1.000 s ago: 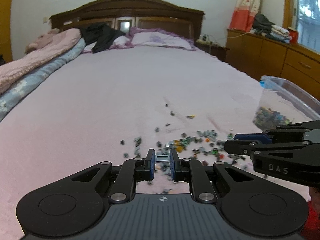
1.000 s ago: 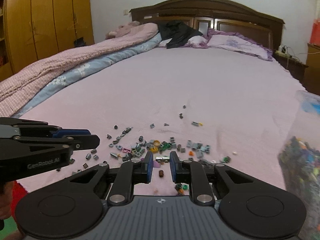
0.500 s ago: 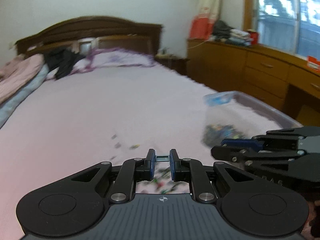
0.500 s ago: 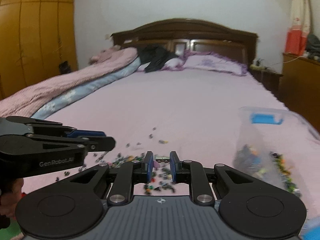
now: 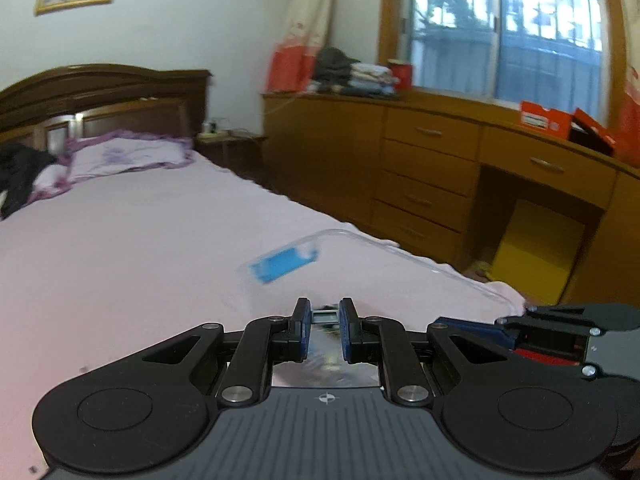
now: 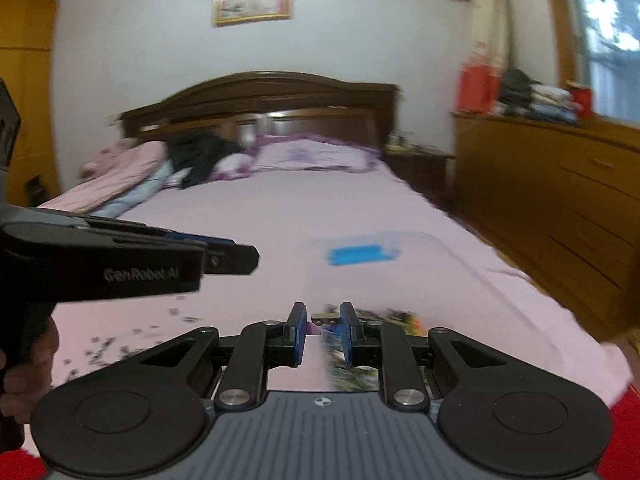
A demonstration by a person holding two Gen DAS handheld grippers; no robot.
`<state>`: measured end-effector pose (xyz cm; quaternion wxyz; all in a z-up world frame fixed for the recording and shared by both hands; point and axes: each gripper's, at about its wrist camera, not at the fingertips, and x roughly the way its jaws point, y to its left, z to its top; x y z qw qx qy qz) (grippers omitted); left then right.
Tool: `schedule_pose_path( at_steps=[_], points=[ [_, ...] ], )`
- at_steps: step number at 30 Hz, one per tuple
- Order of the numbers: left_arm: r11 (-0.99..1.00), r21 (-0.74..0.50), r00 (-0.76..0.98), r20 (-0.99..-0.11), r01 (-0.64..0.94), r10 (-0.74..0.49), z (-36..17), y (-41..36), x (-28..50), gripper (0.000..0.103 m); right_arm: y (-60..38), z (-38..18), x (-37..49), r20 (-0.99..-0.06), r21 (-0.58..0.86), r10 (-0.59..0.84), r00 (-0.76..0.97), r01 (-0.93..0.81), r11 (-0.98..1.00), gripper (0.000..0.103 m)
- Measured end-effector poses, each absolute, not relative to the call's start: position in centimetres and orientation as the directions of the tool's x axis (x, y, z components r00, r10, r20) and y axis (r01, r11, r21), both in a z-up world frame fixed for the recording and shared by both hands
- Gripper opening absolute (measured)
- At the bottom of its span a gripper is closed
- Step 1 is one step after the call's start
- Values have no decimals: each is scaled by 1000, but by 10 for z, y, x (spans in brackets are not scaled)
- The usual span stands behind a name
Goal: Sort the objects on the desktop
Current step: 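Carry both held bricks over the clear box and open both tools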
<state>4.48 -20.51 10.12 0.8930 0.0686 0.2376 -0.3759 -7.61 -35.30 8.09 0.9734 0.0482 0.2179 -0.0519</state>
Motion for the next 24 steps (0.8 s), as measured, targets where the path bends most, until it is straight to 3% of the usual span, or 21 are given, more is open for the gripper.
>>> schedule_pose_path(
  at_steps=[8,17,20,24],
  points=[
    [651,-23,550,-515,758,-658,85,-259,43,17,-399,53,-86,-465,92,-174,868,243,966,19],
    [649,-24,532,-551,760,-643,69,-265,37,19,-407,29,-81,-487,91,-186,853,262,961,19],
    [648,-27,528,-553,761,-644,71,-261,36,24,-402,28,-82,-494,91,-181,850,258,962,21],
    [650,-28,533,-548,759,-645,73,-253,33,41,-394,31,-84,-491,85,-179,853,251,964,23]
  ],
)
